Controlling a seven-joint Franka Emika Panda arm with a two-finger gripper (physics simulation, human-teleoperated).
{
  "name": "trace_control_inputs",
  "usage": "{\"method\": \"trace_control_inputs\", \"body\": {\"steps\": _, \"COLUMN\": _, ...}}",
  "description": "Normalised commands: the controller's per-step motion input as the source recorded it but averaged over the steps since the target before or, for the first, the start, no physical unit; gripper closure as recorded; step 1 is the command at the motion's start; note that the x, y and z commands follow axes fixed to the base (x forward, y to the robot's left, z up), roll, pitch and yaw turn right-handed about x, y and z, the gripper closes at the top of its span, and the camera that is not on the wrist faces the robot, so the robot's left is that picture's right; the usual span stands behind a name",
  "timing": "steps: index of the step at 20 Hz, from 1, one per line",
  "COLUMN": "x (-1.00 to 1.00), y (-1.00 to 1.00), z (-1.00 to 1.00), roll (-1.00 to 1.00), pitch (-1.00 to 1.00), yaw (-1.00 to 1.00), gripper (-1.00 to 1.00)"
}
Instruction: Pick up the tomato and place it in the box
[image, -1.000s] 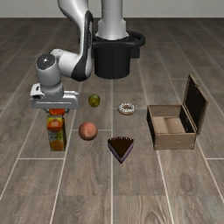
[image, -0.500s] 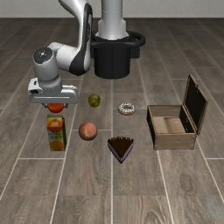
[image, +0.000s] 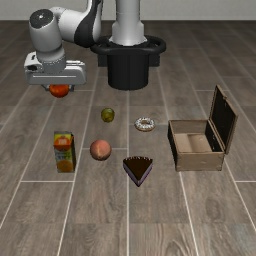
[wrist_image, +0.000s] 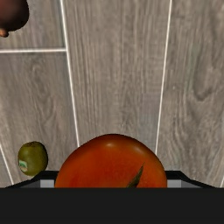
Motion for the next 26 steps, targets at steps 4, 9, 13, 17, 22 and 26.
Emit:
{"method": "trace_control_inputs", "body": {"steps": 4, "x": 0.0, "y": 1.0, "z": 0.0, "roll": 0.0, "pitch": 0.0, "yaw": 0.0, "gripper": 1.0}}
{"method": "trace_control_inputs", "body": {"steps": 9, "x": 0.0, "y": 1.0, "z": 0.0, "roll": 0.0, "pitch": 0.0, "yaw": 0.0, "gripper": 1.0}}
{"method": "trace_control_inputs", "body": {"steps": 13, "x": 0.0, "y": 1.0, "z": 0.0, "roll": 0.0, "pitch": 0.0, "yaw": 0.0, "gripper": 1.0}}
{"method": "trace_control_inputs", "body": {"steps": 17, "x": 0.0, "y": 1.0, "z": 0.0, "roll": 0.0, "pitch": 0.0, "yaw": 0.0, "gripper": 1.0}}
{"method": "trace_control_inputs", "body": {"steps": 22, "x": 0.0, "y": 1.0, "z": 0.0, "roll": 0.0, "pitch": 0.0, "yaw": 0.0, "gripper": 1.0}}
{"method": "trace_control_inputs", "body": {"steps": 26, "x": 0.0, "y": 1.0, "z": 0.0, "roll": 0.0, "pitch": 0.0, "yaw": 0.0, "gripper": 1.0}}
